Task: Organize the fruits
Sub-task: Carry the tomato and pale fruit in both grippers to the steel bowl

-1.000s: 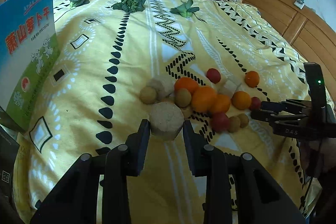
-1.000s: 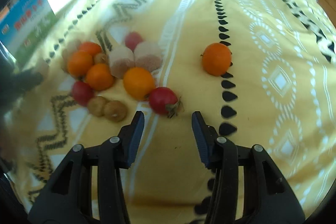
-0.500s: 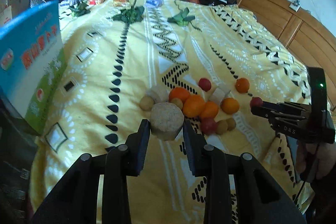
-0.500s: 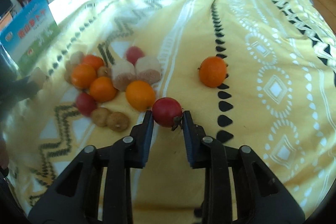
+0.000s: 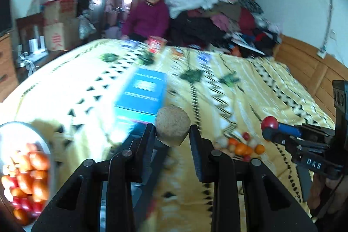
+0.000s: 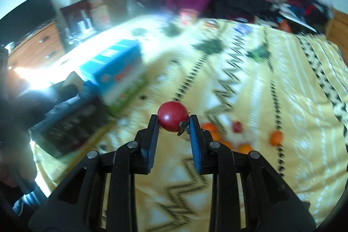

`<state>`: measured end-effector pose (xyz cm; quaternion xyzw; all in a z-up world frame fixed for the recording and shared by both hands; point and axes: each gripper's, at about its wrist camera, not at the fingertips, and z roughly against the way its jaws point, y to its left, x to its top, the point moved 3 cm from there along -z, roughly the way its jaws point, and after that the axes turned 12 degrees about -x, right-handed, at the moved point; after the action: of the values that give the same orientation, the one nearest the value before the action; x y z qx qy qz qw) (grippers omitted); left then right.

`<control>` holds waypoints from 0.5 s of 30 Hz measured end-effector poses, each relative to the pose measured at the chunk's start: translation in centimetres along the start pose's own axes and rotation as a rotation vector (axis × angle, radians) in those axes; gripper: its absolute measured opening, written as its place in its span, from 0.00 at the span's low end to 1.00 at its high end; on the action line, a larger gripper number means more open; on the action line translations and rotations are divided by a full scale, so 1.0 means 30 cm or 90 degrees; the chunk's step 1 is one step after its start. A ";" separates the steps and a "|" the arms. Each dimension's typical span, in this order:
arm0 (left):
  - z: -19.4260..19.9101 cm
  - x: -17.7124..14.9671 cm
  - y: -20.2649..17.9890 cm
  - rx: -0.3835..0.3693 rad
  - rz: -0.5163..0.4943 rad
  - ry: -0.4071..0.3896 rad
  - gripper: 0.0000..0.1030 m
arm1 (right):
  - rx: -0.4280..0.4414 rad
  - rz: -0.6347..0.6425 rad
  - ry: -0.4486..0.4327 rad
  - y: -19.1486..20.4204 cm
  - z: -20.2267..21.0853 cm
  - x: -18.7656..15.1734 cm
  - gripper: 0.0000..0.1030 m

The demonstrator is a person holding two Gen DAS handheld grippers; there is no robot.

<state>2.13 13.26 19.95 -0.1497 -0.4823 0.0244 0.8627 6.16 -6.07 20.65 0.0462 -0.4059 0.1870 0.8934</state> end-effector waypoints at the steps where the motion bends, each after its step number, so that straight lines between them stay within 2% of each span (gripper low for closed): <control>1: 0.043 0.007 0.046 0.017 0.008 -0.009 0.32 | 0.015 0.010 -0.005 0.065 0.008 0.021 0.28; 7: 0.303 0.005 0.373 0.144 0.064 -0.057 0.32 | 0.106 0.094 -0.034 0.507 0.049 0.123 0.28; 10: 0.391 -0.024 0.526 0.189 0.103 -0.067 0.32 | 0.140 0.139 -0.038 0.714 0.049 0.152 0.28; 15: 0.466 -0.104 0.711 0.238 0.154 -0.059 0.32 | 0.184 0.190 -0.031 0.968 0.026 0.151 0.28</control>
<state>-9.08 36.30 18.22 -0.0424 -0.4873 0.2234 0.8431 -2.46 21.97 22.53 0.1179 -0.3988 0.3727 0.8296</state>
